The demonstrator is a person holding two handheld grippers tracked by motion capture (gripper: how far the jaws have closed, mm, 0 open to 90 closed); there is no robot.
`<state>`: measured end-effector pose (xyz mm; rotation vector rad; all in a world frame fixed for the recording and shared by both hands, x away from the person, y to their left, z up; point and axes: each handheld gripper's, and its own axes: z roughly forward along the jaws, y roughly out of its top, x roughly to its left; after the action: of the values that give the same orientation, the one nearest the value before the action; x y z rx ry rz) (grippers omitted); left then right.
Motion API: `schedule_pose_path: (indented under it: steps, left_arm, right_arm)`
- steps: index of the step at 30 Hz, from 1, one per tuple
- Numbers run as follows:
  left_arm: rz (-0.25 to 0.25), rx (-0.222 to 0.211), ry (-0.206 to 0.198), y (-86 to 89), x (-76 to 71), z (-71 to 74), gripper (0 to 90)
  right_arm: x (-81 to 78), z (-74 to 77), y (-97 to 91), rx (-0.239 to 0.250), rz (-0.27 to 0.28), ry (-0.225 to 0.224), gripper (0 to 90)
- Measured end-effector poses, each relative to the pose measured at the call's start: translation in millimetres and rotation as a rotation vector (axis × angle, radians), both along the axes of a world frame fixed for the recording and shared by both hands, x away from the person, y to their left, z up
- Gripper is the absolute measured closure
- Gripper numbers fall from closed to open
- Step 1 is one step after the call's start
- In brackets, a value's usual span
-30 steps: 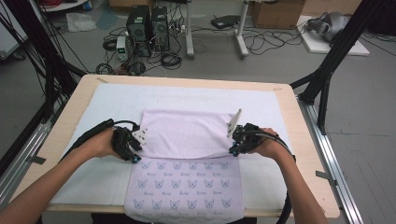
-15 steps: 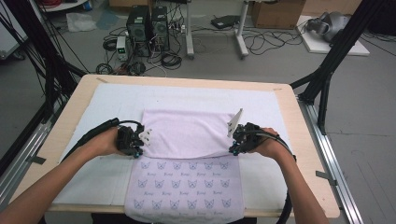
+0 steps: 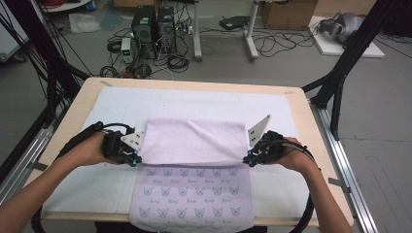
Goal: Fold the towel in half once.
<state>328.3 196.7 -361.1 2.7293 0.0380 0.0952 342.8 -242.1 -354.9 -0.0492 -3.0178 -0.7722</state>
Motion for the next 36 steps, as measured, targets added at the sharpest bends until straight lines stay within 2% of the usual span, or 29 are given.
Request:
schedule_pose_path:
  steps: [6, 10, 12, 14, 15, 16, 17, 18, 19, 21, 23, 25, 26, 28, 30, 31, 33, 36]
  left_arm:
    - [-0.056, -0.008, -0.010, 0.4, -27.7, 2.9, 86.5]
    - [-0.069, -0.033, 0.008, 4.7, -41.9, 5.1, 86.5]
    - [-0.105, -0.054, 0.036, 5.6, -53.4, 5.9, 86.5]
    - [-0.166, -0.089, 0.079, 6.6, -67.4, 5.9, 86.2]
    - [-0.205, -0.116, 0.110, 8.2, -72.0, 5.7, 84.7]
    - [-0.210, -0.144, 0.119, 9.8, -74.6, 5.3, 77.6]
    - [-0.190, -0.156, 0.123, 11.1, -73.5, 5.5, 58.8]
    - [-0.155, -0.165, 0.127, 12.5, -70.1, 5.6, 42.4]
    - [-0.124, -0.167, 0.107, 14.6, -66.2, 6.5, 37.7]
    - [-0.093, -0.183, 0.080, 18.9, -56.9, 8.1, 38.6]
    - [-0.037, -0.200, 0.064, 20.7, -45.6, 8.9, 38.7]
    - [0.037, -0.217, 0.013, 20.7, -33.4, 8.2, 38.7]
    - [0.069, -0.212, -0.003, 20.4, -25.9, 7.9, 38.6]
    - [0.143, -0.226, -0.040, 18.9, -11.2, 5.5, 37.3]
    - [0.204, -0.235, -0.067, 16.5, 4.0, 3.1, 37.0]
    - [0.231, -0.234, -0.085, 14.9, 11.6, 2.1, 36.7]
    - [0.281, -0.245, -0.099, 12.7, 25.9, -0.1, 36.2]
    - [0.342, -0.252, -0.089, 10.5, 46.9, -4.0, 35.3]
  right_arm:
    - [-26.6, 0.8, 2.4, -0.021, 0.051, -0.006, 86.7]
    - [-43.5, 2.1, -0.2, -0.010, 0.059, 0.000, 86.7]
    - [-55.1, 1.4, 0.1, -0.008, 0.106, 0.034, 86.8]
    - [-69.4, -0.2, -0.4, 0.017, 0.190, 0.096, 86.6]
    - [-75.1, -0.7, -1.9, 0.024, 0.221, 0.126, 84.4]
    - [-78.6, -2.3, -4.2, 0.036, 0.230, 0.160, 72.6]
    - [-80.8, -3.5, -7.1, 0.048, 0.223, 0.161, 58.9]
    - [-80.4, -3.9, -10.2, 0.056, 0.190, 0.147, 51.7]
    - [-77.6, -4.5, -13.3, 0.061, 0.155, 0.162, 49.6]
    - [-72.1, -3.7, -17.0, 0.071, 0.115, 0.133, 47.7]
    - [-64.9, -2.4, -17.5, 0.093, 0.061, 0.100, 47.2]
    - [-54.4, -1.6, -16.2, 0.095, -0.002, 0.058, 47.4]
    - [-48.5, -1.2, -15.1, 0.091, -0.044, 0.023, 47.1]
    - [-33.4, -1.4, -13.3, 0.097, -0.137, -0.004, 46.5]
    - [-18.5, -1.1, -10.9, 0.107, -0.224, -0.056, 46.1]
    - [-10.9, -0.8, -10.0, 0.106, -0.264, -0.068, 46.1]
    - [5.5, 0.2, -7.9, 0.091, -0.354, -0.114, 47.4]
    - [23.6, -0.4, -4.8, 0.059, -0.407, -0.138, 48.2]
